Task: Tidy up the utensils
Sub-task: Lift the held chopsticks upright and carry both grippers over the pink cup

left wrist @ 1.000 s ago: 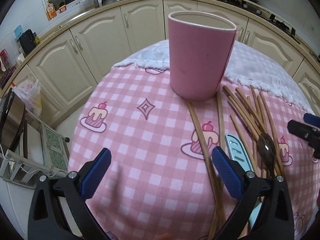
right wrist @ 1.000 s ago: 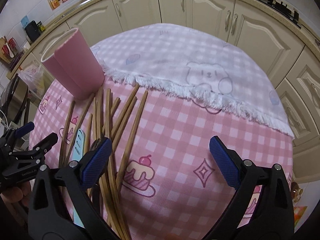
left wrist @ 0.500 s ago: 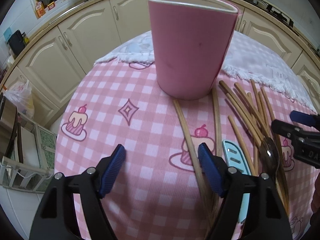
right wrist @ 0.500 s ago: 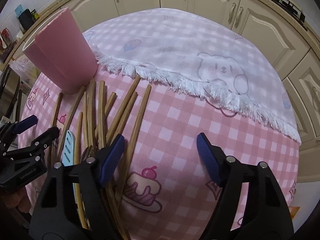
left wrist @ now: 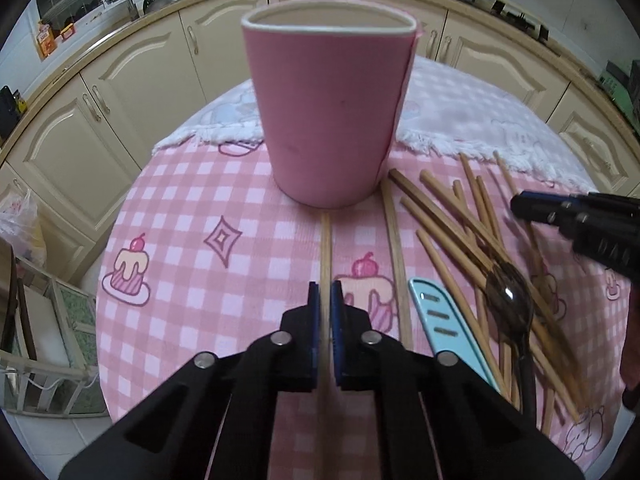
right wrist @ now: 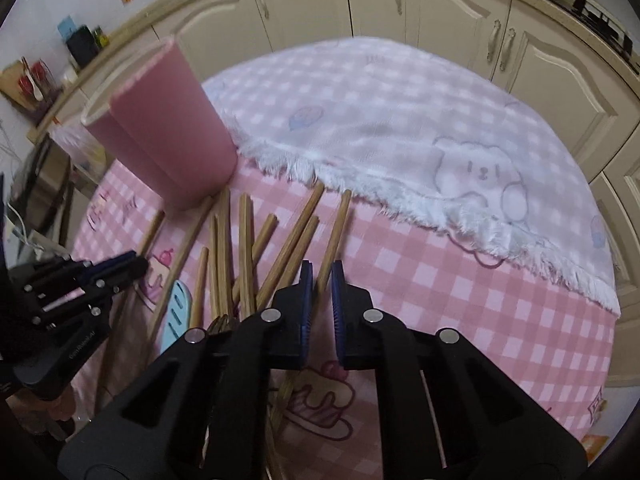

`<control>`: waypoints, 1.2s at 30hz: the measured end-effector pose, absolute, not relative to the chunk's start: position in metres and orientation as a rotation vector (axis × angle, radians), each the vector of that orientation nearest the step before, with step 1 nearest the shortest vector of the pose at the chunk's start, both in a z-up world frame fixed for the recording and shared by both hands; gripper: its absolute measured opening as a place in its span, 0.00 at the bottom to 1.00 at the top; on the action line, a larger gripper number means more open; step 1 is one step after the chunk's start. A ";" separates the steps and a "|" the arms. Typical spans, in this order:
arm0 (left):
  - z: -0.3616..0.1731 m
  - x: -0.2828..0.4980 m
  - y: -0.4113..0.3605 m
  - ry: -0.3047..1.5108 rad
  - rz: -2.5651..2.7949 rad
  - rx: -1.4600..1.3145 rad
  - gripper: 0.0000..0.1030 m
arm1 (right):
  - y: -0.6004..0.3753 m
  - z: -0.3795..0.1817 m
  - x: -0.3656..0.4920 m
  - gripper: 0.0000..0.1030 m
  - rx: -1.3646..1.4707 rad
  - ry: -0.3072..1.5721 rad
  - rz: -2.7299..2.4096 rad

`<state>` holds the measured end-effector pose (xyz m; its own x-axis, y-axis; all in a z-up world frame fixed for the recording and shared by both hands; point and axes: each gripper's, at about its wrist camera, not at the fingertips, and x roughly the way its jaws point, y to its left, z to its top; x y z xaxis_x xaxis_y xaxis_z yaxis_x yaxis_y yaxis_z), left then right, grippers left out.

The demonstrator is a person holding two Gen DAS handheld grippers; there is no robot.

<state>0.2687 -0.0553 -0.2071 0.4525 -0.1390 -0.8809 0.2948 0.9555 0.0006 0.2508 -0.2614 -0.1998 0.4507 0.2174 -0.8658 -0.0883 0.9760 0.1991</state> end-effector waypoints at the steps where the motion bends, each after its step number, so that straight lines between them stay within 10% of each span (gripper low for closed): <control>1: -0.206 0.265 -0.052 1.054 -0.272 0.151 0.05 | -0.268 -0.195 0.247 0.09 0.155 1.062 0.193; 36: 0.000 0.217 -0.012 0.287 -0.296 -0.115 0.04 | -0.286 -0.004 0.218 0.06 0.243 0.376 0.312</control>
